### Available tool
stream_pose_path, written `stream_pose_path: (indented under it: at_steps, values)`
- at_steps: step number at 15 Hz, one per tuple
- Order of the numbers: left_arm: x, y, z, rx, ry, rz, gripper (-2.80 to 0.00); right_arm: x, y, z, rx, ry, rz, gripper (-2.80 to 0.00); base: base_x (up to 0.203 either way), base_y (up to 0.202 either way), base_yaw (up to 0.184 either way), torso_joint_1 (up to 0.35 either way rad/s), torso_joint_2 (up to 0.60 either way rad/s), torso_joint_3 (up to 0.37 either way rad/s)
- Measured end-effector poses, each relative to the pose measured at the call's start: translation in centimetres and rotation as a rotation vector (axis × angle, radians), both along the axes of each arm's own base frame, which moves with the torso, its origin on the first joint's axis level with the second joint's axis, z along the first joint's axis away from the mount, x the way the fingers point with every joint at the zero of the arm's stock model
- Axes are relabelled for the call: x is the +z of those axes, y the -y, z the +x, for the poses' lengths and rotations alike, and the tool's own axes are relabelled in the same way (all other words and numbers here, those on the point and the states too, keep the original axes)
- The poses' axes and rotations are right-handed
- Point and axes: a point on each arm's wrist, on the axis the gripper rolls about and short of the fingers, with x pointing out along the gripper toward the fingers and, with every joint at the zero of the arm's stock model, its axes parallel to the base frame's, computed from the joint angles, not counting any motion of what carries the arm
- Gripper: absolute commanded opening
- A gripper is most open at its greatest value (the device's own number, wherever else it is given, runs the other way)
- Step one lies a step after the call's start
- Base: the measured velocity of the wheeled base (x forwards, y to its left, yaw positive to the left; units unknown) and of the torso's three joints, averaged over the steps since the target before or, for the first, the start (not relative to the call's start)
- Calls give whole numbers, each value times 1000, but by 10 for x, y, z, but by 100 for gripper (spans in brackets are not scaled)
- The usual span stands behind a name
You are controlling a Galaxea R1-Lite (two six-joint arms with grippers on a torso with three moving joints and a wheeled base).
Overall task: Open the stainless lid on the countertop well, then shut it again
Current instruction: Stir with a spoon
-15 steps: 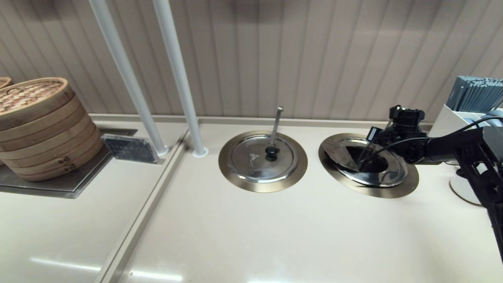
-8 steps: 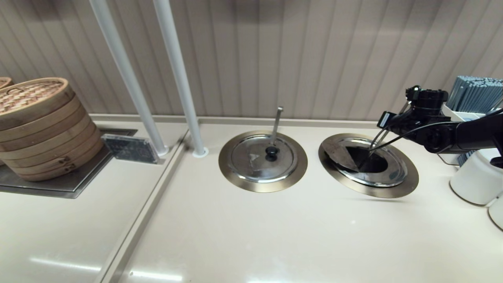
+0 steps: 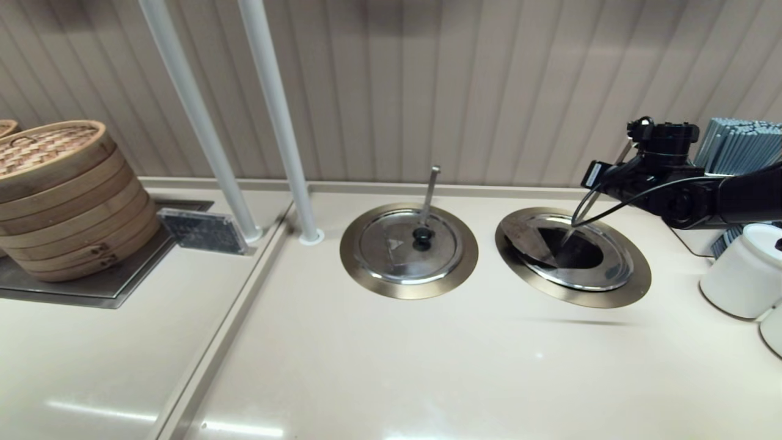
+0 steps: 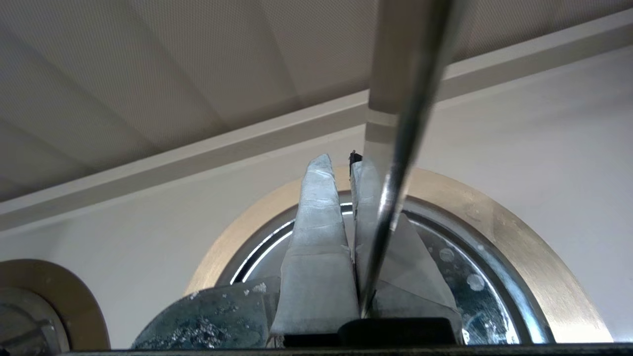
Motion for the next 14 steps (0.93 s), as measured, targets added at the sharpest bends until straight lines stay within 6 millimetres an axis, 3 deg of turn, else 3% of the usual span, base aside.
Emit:
stream_pose_path:
  at_steps: [3, 8, 14]
  values:
    - [0, 0, 0, 0, 1, 0, -280, -2, 3, -12, 15, -43, -61, -280, 0, 0, 0, 0, 0, 0]
    - [0, 0, 0, 0, 0, 0, -280, -5, 28, -25, -15, -103, -196, -280, 0, 0, 0, 0, 0, 0]
    - [0, 0, 0, 0, 0, 0, -280, -1, 33, -13, -34, -57, -180, -280, 0, 0, 0, 0, 0, 0]
